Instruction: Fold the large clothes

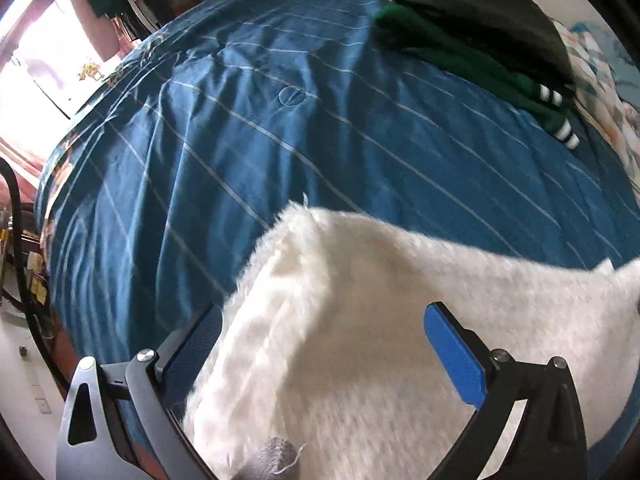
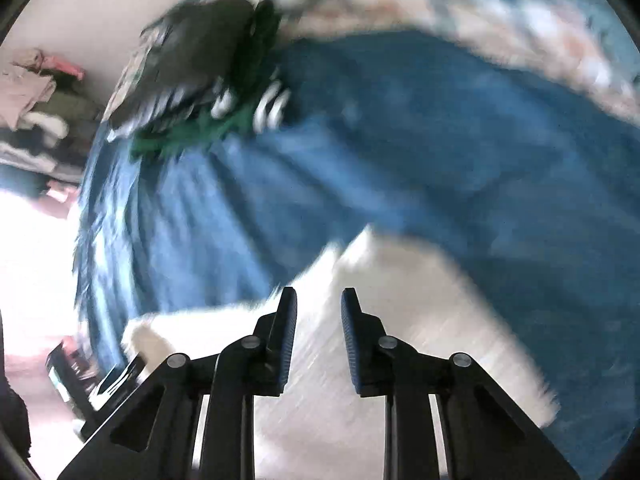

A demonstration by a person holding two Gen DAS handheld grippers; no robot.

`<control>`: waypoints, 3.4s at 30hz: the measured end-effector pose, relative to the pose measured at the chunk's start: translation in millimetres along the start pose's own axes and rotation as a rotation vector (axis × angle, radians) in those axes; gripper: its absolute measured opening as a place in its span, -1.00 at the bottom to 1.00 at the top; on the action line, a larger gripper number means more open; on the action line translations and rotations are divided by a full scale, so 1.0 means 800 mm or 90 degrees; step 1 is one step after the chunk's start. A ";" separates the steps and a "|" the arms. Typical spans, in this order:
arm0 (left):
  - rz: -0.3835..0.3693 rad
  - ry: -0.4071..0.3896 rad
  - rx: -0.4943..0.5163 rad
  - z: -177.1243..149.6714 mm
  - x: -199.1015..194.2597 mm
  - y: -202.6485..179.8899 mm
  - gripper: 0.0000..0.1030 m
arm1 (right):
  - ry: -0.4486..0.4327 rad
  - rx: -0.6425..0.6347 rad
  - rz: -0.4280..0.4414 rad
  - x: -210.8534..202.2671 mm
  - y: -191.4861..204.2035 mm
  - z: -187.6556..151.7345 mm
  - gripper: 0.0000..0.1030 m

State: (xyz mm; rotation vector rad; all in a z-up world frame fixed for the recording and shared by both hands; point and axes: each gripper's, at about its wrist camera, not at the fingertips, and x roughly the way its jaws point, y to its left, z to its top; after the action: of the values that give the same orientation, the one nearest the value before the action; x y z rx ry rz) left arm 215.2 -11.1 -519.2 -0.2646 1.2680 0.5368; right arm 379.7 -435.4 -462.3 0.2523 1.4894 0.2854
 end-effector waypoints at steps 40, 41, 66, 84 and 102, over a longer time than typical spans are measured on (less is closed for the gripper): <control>-0.068 0.086 0.199 -0.032 0.050 -0.206 1.00 | -0.218 0.393 0.441 0.073 -0.262 -0.171 -0.32; -0.069 0.083 0.206 -0.030 0.048 -0.213 1.00 | -0.225 0.402 0.439 0.062 -0.262 -0.172 -0.38; -0.112 0.075 -0.081 -0.012 -0.034 0.059 1.00 | -0.108 0.037 0.442 -0.025 0.089 -0.173 -0.48; -0.085 0.092 -0.264 -0.109 -0.059 0.234 1.00 | 0.131 -0.133 0.364 0.052 0.223 -0.230 0.69; -0.378 0.131 -0.384 -0.100 0.009 0.099 0.96 | 0.111 0.098 0.207 0.042 0.033 -0.205 0.70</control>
State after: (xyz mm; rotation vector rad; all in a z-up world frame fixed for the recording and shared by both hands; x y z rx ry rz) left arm 108.9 19.8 -540.9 -1.1852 1.1217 0.3653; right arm 216.9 -400.6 -495.8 0.6078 1.6440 0.4626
